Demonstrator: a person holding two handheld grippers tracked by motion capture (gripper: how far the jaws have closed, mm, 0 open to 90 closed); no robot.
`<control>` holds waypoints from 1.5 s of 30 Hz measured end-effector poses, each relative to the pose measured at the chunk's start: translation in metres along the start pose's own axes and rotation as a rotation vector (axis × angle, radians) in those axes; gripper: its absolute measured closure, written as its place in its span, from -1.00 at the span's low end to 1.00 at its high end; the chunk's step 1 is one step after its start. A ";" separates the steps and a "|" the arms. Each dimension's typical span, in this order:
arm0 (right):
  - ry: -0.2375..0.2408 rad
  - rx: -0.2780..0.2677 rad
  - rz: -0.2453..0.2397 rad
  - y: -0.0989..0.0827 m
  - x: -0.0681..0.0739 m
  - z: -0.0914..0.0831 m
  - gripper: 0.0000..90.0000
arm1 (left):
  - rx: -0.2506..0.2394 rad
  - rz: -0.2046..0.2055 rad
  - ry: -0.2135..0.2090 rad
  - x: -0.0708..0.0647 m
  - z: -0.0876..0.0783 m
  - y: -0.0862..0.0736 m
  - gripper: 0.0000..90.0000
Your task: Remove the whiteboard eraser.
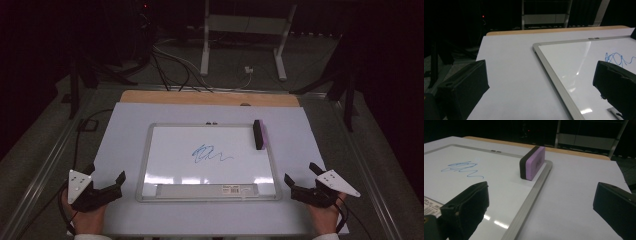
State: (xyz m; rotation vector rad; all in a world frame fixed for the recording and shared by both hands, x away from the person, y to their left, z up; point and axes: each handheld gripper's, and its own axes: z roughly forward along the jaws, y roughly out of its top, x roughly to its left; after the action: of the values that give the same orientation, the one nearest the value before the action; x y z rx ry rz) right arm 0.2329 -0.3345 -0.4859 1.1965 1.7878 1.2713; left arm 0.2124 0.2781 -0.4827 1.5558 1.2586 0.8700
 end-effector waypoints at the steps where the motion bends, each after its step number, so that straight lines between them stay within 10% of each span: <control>1: 0.001 -0.004 0.000 0.000 0.001 0.000 -0.99 | 0.006 0.000 0.001 0.000 0.000 0.000 -0.99; 24: -0.002 -0.068 0.054 0.014 0.002 -0.013 -0.99 | 0.009 0.006 0.020 -0.002 -0.001 -0.004 -0.99; 45: 0.012 -0.058 0.009 0.067 0.000 0.003 -0.99 | 0.022 0.017 0.029 -0.003 0.001 -0.007 -0.98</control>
State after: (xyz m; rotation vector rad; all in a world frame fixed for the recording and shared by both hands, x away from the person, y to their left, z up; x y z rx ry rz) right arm 0.2566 -0.3249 -0.4235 1.1682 1.7437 1.3290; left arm 0.2099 0.2752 -0.4896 1.5790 1.2811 0.8950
